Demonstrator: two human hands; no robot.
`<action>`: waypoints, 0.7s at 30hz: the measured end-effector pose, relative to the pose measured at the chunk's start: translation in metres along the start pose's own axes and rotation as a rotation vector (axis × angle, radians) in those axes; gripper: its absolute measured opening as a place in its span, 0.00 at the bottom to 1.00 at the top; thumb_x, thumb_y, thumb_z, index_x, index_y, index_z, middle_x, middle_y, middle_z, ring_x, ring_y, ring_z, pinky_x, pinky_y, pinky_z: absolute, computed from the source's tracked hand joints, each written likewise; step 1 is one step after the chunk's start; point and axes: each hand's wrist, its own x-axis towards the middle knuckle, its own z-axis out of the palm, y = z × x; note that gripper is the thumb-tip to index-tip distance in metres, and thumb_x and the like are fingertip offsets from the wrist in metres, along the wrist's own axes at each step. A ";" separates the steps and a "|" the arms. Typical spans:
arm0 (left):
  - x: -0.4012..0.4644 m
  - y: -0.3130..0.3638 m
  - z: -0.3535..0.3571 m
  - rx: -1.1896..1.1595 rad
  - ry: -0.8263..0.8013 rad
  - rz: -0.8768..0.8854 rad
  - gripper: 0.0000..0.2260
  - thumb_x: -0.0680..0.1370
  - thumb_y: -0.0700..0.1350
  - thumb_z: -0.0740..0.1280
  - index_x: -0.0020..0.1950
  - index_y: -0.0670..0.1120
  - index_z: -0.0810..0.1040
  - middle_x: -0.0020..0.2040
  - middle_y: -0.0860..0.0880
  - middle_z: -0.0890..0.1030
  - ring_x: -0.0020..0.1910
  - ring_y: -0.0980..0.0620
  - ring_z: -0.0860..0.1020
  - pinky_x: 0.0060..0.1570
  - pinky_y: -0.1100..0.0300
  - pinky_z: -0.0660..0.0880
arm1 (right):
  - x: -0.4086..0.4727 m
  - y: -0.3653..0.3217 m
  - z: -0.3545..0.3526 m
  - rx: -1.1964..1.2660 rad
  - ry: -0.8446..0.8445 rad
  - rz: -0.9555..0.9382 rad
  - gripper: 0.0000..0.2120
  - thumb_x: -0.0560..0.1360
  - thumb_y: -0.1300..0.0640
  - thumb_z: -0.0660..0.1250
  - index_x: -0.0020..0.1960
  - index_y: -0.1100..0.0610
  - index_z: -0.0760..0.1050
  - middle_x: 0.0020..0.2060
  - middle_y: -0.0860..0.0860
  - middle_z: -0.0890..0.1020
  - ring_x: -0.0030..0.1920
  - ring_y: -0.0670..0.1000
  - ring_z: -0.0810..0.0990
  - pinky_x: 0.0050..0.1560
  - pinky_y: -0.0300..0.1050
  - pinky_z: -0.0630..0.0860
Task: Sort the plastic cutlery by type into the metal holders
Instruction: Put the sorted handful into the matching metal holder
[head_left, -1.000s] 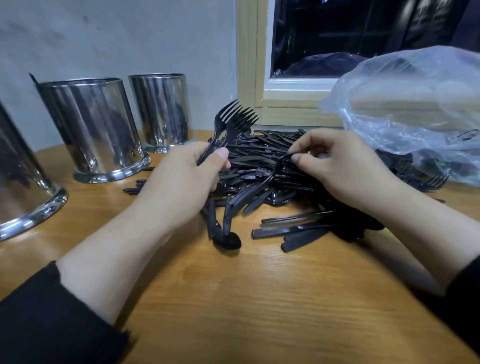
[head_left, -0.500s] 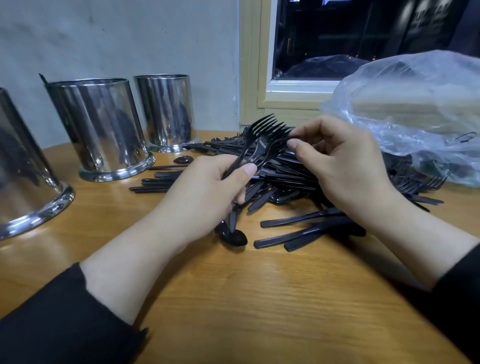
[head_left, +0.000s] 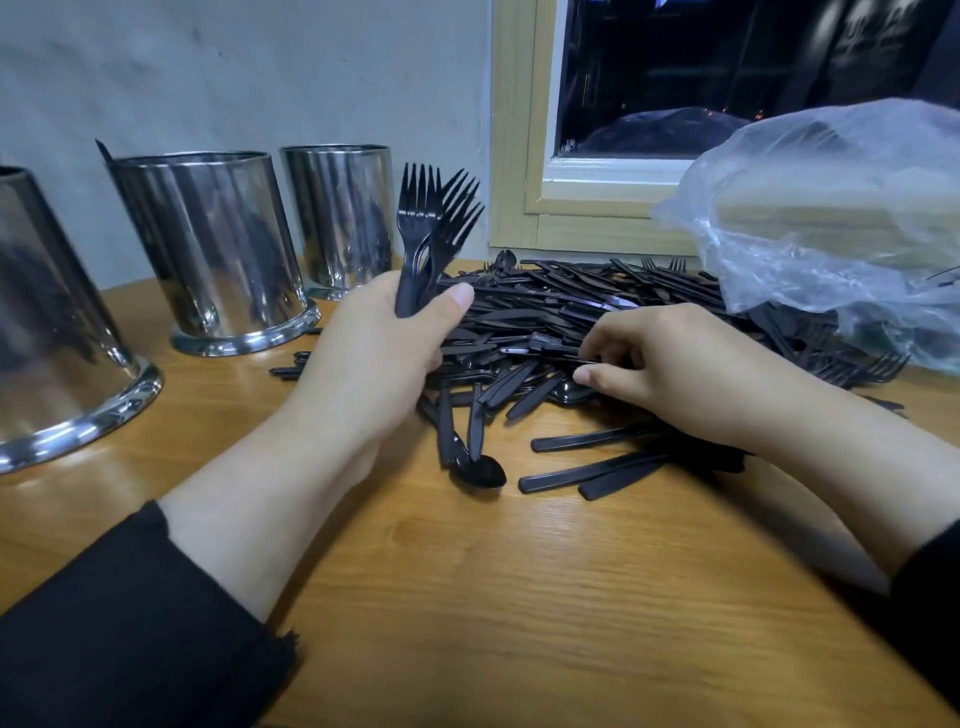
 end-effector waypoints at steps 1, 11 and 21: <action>0.001 0.000 -0.001 -0.004 0.010 -0.010 0.16 0.81 0.55 0.67 0.45 0.44 0.71 0.27 0.54 0.65 0.21 0.57 0.61 0.28 0.57 0.58 | 0.000 0.000 0.000 -0.047 -0.006 0.003 0.09 0.77 0.41 0.69 0.52 0.45 0.79 0.38 0.41 0.80 0.37 0.40 0.77 0.36 0.34 0.70; 0.000 -0.003 0.001 0.003 -0.033 -0.052 0.13 0.82 0.57 0.65 0.47 0.48 0.72 0.29 0.54 0.64 0.23 0.56 0.60 0.30 0.57 0.58 | 0.001 -0.005 0.005 -0.184 -0.054 0.047 0.14 0.76 0.38 0.69 0.56 0.45 0.79 0.43 0.44 0.80 0.44 0.48 0.78 0.45 0.45 0.73; 0.000 -0.004 0.002 0.037 -0.040 -0.034 0.17 0.82 0.56 0.65 0.47 0.42 0.74 0.29 0.54 0.65 0.24 0.57 0.62 0.31 0.58 0.59 | 0.000 -0.009 0.010 -0.100 -0.073 0.016 0.11 0.76 0.43 0.70 0.56 0.46 0.79 0.50 0.46 0.74 0.49 0.48 0.73 0.50 0.44 0.70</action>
